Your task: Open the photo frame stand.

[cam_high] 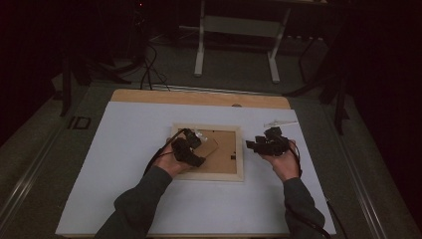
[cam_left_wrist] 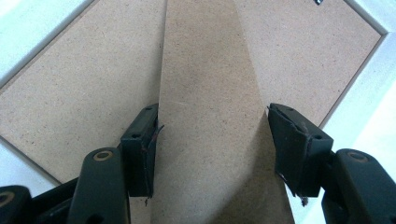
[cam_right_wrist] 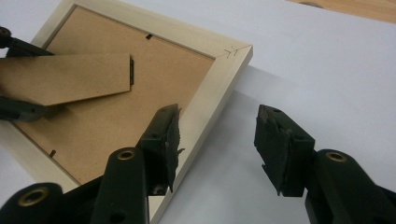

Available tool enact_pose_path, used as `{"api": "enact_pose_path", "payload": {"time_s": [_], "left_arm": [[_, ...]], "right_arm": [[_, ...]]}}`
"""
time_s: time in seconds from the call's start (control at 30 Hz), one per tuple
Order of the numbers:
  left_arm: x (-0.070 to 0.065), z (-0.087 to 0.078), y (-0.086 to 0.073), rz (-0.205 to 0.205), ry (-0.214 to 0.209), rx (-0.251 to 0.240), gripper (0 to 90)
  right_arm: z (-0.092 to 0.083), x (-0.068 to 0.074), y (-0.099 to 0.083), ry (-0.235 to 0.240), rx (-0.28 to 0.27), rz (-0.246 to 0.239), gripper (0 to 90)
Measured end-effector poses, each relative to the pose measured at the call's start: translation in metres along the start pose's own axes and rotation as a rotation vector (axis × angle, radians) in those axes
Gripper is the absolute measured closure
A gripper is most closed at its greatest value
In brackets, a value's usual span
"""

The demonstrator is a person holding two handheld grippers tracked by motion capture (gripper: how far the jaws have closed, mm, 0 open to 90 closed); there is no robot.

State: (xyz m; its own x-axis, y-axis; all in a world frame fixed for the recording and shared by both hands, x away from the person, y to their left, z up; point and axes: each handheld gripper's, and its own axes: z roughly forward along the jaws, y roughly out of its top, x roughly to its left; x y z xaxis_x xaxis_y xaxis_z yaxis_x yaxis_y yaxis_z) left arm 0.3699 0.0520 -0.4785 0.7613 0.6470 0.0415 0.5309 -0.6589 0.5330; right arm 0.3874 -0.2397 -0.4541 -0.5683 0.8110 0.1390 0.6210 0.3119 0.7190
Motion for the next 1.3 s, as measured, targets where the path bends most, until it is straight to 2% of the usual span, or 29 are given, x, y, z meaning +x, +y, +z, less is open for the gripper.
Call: {"api": "enact_pose_path", "payload": {"time_s": [0.67, 1.03, 1.17, 1.3], "left_arm": [[-0.015, -0.009, -0.004, 0.055, 0.083, -0.048, 39.8], [-0.021, -0.012, -0.006, 0.083, 0.119, -0.064, 39.8], [-0.024, -0.013, -0.006, 0.092, 0.132, -0.07, 39.8], [-0.026, -0.014, -0.007, 0.096, 0.14, -0.08, 39.8]], "right_arm": [[0.022, -0.003, 0.006, 0.054, 0.041, 0.03, 50.5], [0.029, -0.005, 0.011, 0.097, 0.06, 0.042, 50.0], [0.032, -0.008, 0.012, 0.123, 0.081, 0.057, 49.6], [0.036, -0.008, 0.012, 0.141, 0.101, 0.05, 49.3]]}}
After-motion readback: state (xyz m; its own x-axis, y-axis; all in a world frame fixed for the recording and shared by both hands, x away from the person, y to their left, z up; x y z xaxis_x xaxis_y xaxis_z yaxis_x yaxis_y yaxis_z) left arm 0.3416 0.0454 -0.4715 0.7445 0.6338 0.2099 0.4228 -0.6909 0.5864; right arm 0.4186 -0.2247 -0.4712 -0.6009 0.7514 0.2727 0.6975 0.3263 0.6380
